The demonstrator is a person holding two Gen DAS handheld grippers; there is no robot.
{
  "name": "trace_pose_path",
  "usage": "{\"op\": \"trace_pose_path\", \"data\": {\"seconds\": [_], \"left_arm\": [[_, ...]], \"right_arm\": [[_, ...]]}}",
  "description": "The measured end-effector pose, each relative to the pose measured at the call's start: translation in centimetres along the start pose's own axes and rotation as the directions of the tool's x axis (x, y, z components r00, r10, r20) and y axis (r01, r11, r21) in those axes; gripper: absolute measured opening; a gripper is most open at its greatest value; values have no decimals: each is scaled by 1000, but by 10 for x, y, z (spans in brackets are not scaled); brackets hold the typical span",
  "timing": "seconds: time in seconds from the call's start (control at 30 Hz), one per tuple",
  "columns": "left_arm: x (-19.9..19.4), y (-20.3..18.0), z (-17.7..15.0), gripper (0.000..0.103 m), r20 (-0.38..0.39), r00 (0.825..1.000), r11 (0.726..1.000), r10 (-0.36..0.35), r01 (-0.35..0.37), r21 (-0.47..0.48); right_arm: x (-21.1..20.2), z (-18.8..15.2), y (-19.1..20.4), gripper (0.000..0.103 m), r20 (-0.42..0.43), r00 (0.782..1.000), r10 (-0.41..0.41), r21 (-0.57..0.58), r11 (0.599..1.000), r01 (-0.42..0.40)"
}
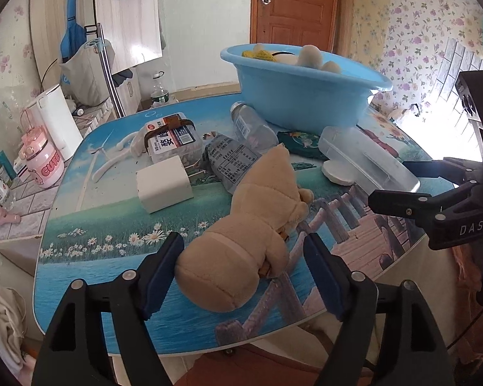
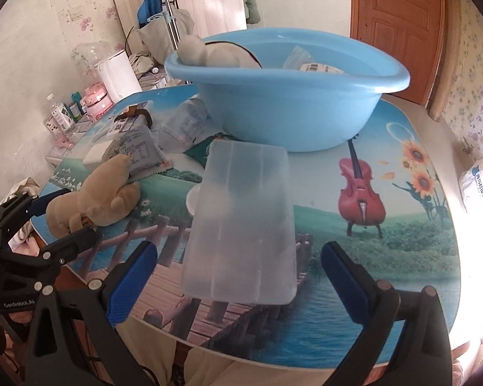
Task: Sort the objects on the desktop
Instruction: 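Close left tool on the plush dog while right closes on the clear box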
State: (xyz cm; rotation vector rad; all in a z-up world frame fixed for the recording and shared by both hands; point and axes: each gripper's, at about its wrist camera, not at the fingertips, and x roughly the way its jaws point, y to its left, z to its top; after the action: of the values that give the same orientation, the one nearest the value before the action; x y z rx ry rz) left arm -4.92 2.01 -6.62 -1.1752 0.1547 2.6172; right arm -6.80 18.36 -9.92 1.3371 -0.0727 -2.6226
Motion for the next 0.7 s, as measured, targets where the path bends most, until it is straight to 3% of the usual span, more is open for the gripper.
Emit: {"op": "trace_pose_path", "data": {"seconds": [0.07, 0.1, 0.17, 0.2, 0.47, 0.7], "left_arm": [[3, -1, 0, 75, -5, 1000, 1000, 8, -8, 2], [4, -1, 0, 60, -3, 1000, 1000, 14, -14, 5], [5, -2, 0, 60, -9, 1000, 1000, 7, -7, 12], [5, -2, 1, 60, -8, 1000, 1000, 6, -6, 11], [1, -1, 6, 60, 10, 1000, 999, 20, -20, -33], [7, -6, 7, 60, -7, 999, 999, 34, -34, -32]], "right_arm": [[-1, -1, -3, 102, 18, 1000, -21, -3, 1000, 21], [-2, -2, -4, 93, 26, 999, -37, -9, 999, 37], [-4, -3, -10, 68, 31, 999, -7, -9, 1000, 8], [-4, -3, -14, 60, 29, 1000, 1, 4, 1000, -1], [-16, -14, -43, 60, 59, 989, -134, 39, 991, 132], [-6, -14, -51, 62, 82, 977, -196, 43, 980, 193]]}}
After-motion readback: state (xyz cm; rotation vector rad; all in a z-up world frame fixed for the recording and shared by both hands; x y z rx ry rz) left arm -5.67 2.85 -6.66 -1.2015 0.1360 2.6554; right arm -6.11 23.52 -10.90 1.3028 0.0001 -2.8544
